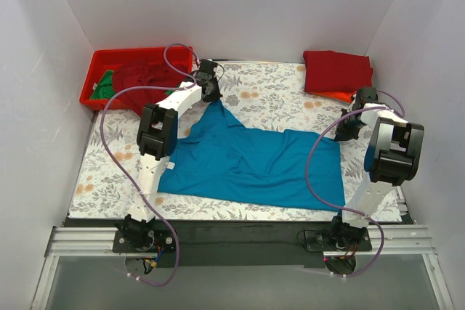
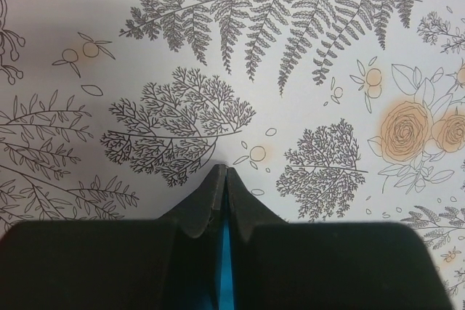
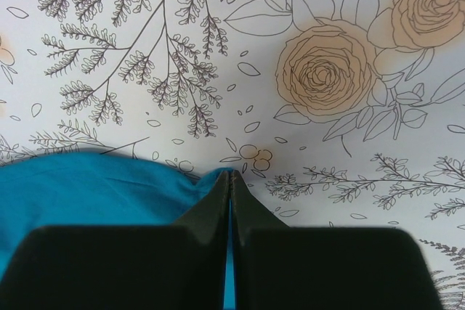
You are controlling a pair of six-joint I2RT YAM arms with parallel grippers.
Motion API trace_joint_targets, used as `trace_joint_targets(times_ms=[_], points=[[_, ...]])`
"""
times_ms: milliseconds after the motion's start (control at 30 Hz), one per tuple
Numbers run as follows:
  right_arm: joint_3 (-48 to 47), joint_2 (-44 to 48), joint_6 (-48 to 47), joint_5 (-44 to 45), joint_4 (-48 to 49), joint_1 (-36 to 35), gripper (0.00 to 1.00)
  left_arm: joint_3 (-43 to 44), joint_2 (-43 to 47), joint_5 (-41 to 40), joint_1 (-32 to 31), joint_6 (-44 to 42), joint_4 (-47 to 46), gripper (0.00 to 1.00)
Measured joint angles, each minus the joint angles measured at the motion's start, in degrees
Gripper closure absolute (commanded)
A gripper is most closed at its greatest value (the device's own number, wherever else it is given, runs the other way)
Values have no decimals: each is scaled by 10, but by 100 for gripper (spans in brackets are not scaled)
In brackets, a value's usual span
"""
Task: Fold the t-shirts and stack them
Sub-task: Fold the tshirt
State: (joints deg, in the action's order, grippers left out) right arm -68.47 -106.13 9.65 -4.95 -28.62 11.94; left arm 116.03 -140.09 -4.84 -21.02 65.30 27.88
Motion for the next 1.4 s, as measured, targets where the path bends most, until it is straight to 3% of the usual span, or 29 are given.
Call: trace_joint_targets(times_ms=[533, 833, 1400], points=[[-73, 6, 4, -17, -35, 0, 99, 38, -3, 30, 39, 31, -2, 100], [-123, 2, 9, -19, -60, 0, 99, 49, -3, 108, 59, 51, -24, 100], [-285, -97, 22, -22, -82, 0, 99, 108, 0, 271, 119, 89, -128, 100]])
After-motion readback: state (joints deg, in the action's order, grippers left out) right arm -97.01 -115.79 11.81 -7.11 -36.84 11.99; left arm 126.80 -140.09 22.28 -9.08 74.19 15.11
